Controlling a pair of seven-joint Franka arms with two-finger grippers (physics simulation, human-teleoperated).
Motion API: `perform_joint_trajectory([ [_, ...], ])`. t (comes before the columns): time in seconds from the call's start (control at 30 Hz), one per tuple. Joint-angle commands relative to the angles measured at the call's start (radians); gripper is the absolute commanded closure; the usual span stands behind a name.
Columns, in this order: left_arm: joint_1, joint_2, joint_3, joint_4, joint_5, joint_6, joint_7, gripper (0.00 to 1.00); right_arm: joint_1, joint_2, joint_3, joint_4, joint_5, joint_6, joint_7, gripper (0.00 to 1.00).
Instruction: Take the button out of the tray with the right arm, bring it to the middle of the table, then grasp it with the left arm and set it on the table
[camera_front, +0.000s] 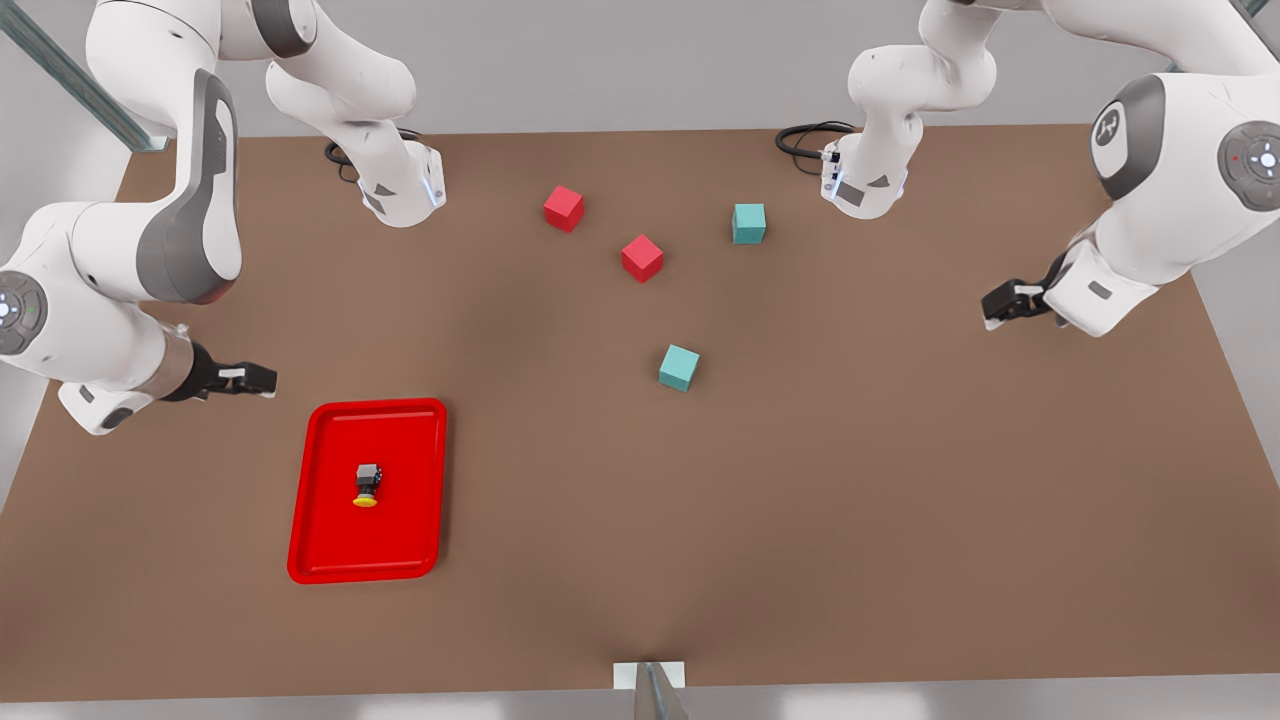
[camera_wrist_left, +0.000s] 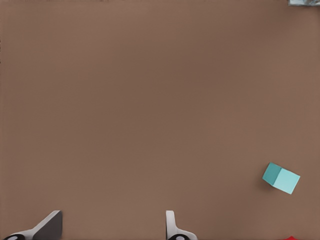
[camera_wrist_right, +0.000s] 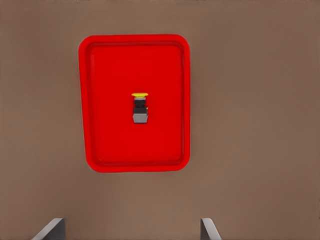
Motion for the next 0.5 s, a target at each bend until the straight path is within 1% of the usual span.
perform_joint_trajectory([
  [0.0,-0.003,-0.001,-0.001,0.0,0.003,0.039,-0.024,0.0,0.001,-0.001,0.0,0.001,0.0,0.02,-0.011,0.0],
  [0.07,-0.003,-0.001,-0.001,0.0,0.003,0.039,-0.024,0.0,0.009,-0.003,0.005,-0.002,-0.016,0.02,-0.016,0.0],
  [0.1,-0.003,-0.001,-0.001,0.0,0.003,0.039,-0.024,0.0,0.003,0.02,0.005,-0.01,-0.002,0.019,-0.009,0.0],
  [0.2,-0.003,0.0,-0.001,0.0,0.003,0.039,-0.024,0.0,0.041,0.132,0.006,-0.022,-0.005,0.002,-0.003,0.0],
  [0.27,-0.003,0.002,-0.001,0.0,0.003,0.039,-0.024,0.0,0.075,0.177,0.006,-0.022,0.006,0.008,-0.011,0.0],
  [0.37,-0.003,0.002,-0.001,0.0,0.003,0.039,-0.024,0.0,0.058,0.296,0.006,-0.015,0.003,0.035,-0.009,0.0],
  [0.4,-0.003,0.002,-0.001,0.0,0.003,0.039,-0.024,0.0,0.027,0.326,0.006,-0.027,0.014,0.146,-0.014,0.0],
  [0.43,-0.001,0.002,-0.001,-0.001,0.003,0.039,-0.024,0.0,0.015,0.367,0.006,-0.03,0.034,0.203,-0.02,0.0],
  [0.47,-0.001,0.002,-0.001,-0.001,0.003,0.039,-0.024,0.0,0.015,0.375,0.006,-0.039,0.034,0.256,-0.014,0.0],
])
